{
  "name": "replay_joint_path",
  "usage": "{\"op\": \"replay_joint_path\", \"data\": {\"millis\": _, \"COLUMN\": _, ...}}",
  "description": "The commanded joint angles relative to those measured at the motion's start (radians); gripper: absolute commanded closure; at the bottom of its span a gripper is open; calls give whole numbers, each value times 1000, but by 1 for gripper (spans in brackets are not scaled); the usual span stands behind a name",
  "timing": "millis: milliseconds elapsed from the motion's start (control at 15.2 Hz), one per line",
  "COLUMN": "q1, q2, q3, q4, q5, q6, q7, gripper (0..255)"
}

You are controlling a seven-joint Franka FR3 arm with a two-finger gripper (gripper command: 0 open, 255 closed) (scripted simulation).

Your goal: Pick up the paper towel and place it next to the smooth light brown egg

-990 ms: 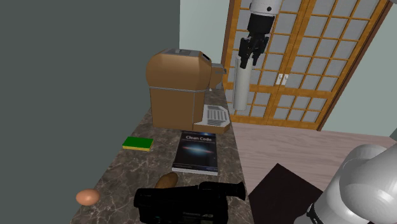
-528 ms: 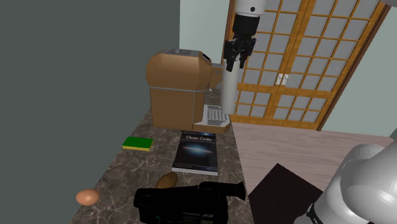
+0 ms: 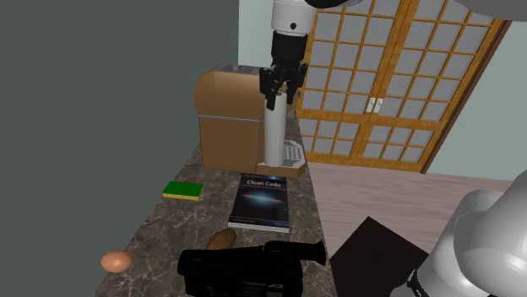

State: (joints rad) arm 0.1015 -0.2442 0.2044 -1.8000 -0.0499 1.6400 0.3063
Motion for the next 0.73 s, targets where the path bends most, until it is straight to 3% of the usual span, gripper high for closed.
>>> {"op": "replay_joint_path", "data": {"millis": 0, "q1": 12, "q2": 43, "q3": 28, "q4": 22, "q5": -6, "q6": 18, "q7": 44, "gripper": 255}}
{"op": "replay_joint_path", "data": {"millis": 660, "q1": 104, "q2": 303, "q3": 159, "q4": 216, "q5": -88, "q6": 50, "q7": 279, "gripper": 255}}
